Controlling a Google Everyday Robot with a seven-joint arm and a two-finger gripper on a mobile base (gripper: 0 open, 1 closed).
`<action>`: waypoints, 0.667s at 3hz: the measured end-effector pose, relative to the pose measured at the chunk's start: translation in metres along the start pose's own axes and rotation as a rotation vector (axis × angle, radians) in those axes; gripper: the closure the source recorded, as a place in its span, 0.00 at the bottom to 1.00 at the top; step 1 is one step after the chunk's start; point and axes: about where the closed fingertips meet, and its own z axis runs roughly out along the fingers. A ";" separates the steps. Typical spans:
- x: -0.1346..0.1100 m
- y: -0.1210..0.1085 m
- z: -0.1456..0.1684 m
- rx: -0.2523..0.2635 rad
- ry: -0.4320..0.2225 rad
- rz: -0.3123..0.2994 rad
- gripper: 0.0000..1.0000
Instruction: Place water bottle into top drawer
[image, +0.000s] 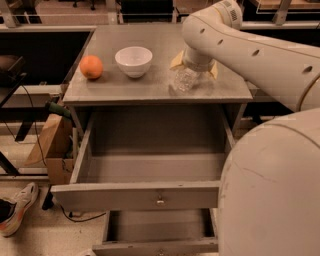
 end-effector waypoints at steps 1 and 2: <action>-0.003 -0.014 -0.003 0.018 -0.023 0.009 0.42; -0.005 -0.019 -0.017 -0.020 -0.047 0.000 0.65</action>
Offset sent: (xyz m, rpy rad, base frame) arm -0.0227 -0.0250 0.0305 0.0308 -0.0962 0.0439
